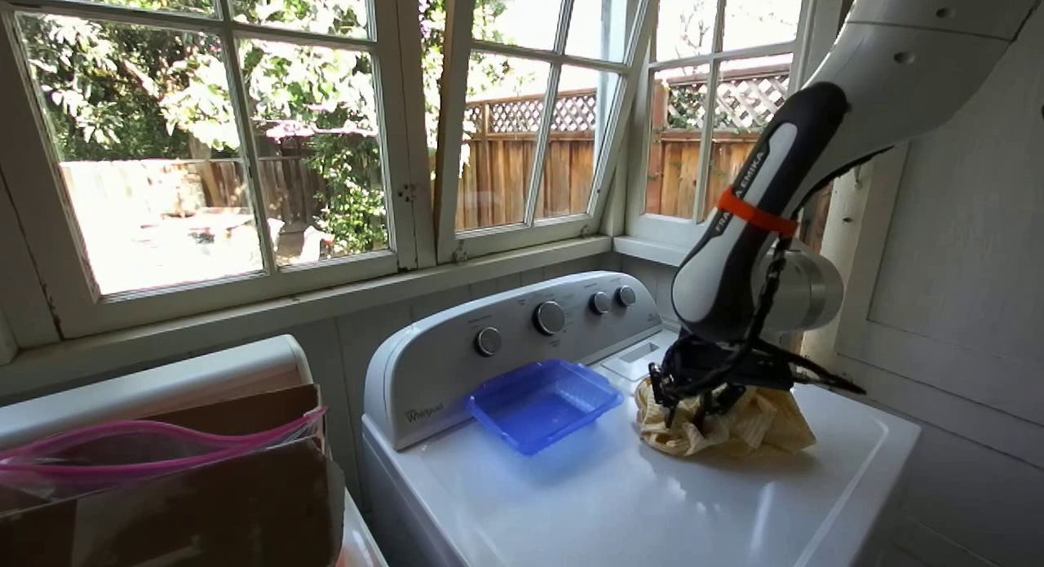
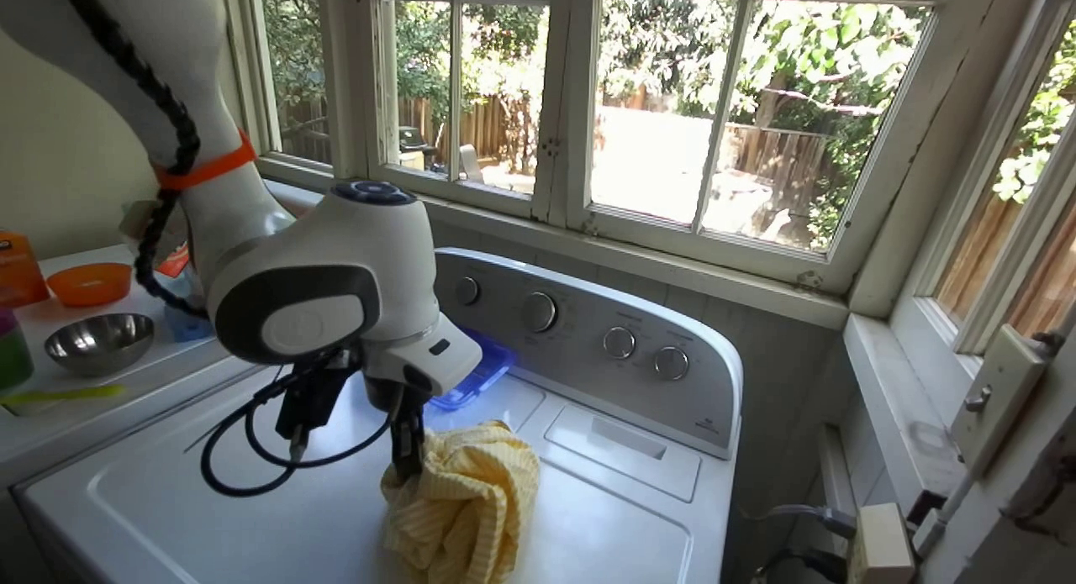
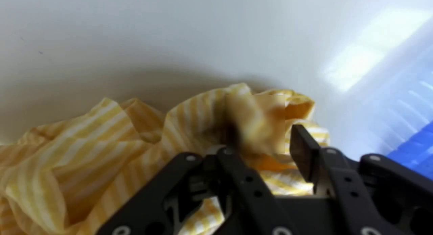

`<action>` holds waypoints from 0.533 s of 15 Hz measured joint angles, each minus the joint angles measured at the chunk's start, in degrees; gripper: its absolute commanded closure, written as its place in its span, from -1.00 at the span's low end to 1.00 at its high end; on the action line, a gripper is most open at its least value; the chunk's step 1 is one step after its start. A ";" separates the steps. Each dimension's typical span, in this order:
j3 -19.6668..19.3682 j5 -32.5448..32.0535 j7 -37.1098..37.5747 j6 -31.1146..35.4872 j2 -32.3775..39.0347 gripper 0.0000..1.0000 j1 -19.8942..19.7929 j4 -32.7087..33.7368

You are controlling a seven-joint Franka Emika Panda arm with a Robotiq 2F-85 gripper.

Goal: Fold the yellow towel and move it to the right

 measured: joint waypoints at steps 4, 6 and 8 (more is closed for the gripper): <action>-2.38 4.78 -3.75 -16.38 -10.73 -1.00 3.00 1.77; -5.02 2.35 -1.54 -21.88 -16.01 -1.00 4.20 2.99; -6.46 -1.99 2.90 -25.94 -19.94 -1.00 4.21 4.19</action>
